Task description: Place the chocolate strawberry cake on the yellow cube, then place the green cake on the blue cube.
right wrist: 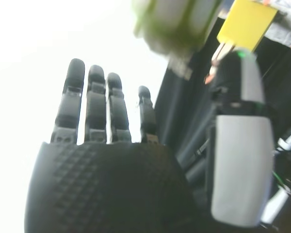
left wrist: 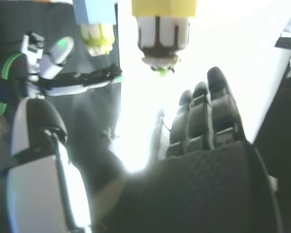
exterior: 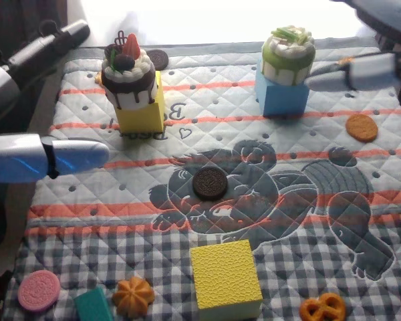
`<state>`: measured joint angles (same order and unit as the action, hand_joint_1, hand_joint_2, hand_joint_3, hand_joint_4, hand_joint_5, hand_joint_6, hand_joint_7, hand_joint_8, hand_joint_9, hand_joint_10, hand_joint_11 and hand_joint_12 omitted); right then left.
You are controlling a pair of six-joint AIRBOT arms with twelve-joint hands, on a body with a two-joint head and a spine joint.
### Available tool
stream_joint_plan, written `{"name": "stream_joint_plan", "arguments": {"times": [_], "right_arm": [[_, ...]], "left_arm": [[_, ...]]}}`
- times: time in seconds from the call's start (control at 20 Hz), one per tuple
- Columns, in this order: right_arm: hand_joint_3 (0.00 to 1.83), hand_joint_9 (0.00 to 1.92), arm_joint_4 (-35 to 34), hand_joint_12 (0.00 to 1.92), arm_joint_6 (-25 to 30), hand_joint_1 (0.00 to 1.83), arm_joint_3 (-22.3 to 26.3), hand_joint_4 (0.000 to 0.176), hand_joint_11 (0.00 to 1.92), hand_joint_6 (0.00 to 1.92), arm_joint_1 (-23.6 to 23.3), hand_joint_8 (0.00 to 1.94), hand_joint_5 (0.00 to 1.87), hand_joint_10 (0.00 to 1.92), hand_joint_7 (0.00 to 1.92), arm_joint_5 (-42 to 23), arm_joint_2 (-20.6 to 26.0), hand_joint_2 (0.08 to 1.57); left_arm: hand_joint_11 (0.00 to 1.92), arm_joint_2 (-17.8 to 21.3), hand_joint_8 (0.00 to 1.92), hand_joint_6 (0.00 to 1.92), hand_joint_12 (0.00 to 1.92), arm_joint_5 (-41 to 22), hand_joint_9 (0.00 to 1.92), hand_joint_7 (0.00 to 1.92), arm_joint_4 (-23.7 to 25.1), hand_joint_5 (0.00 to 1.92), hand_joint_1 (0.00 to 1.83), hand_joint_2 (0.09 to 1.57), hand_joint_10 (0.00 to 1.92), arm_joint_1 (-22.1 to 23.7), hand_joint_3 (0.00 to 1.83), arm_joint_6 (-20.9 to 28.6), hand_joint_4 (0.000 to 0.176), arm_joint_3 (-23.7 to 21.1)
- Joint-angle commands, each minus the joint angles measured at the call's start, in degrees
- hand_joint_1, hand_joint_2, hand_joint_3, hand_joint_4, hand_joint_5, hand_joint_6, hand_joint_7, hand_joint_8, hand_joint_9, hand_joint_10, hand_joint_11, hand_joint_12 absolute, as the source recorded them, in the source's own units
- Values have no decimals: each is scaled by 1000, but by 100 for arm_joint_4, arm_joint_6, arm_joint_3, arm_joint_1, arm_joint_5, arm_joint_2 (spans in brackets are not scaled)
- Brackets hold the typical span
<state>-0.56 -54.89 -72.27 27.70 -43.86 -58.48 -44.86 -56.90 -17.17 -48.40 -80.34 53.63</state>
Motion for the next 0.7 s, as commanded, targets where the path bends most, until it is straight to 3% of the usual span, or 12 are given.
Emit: {"name": "stream_joint_plan", "arguments": {"times": [0.0,0.05,0.1,0.15,0.35,0.45,0.5,0.55,0.6,0.65], "right_arm": [[1,0,-168,2,-14,596,126,176,0,0,117,0,0,0,0,-1153,181,892],[0,0,-281,0,-13,638,321,176,0,0,418,0,0,0,0,-1527,384,859],[0,0,-466,0,-13,649,568,176,0,0,783,0,0,0,0,-2022,625,858],[0,0,-634,0,25,737,769,176,0,0,1183,0,0,0,0,-2459,813,837],[8,0,-1261,0,1382,790,1089,176,0,0,2954,0,0,0,0,-4475,1069,899],[18,0,-1342,0,1503,732,1195,176,0,0,3330,0,0,0,0,-4955,1070,926],[14,0,-1279,0,1503,729,1248,176,0,0,3396,0,0,0,0,-5176,1072,927],[4,32,-1156,0,1502,821,1300,176,0,0,3400,0,0,12,1,-5444,1080,912],[11,6,-1006,0,1500,847,1367,176,0,0,3400,1,0,2,4,-5713,1142,930],[10,0,-785,0,1447,586,1466,116,0,2,3258,0,18,0,0,-5714,1209,982]], "left_arm": [[0,98,0,2,475,-1005,7,0,-16,6,816,803,2,-41,0,259,176,36],[0,149,0,0,417,-1278,1,0,-5,0,756,821,0,-171,3,527,176,29],[0,209,0,0,83,-1692,0,0,21,0,704,823,0,-414,2,903,176,14],[0,253,0,0,16,-2062,0,0,30,0,670,832,0,-632,5,1201,176,-15],[0,249,0,0,0,-3441,0,0,-53,0,706,786,0,-1666,0,2442,176,-107],[0,95,0,0,0,-4117,0,0,-130,0,663,777,0,-1898,0,2810,176,-93],[24,44,0,0,11,-4229,0,0,-165,0,562,786,0,-1912,0,3036,146,-89],[39,2,0,0,30,-4229,0,0,-32,0,471,922,0,-1761,11,3146,106,-38],[12,-77,0,0,23,-4228,0,1,182,0,447,978,0,-1527,23,3268,94,63],[2,-158,2,0,4,-4229,0,20,419,0,472,1016,0,-1276,12,3434,105,168]]}}
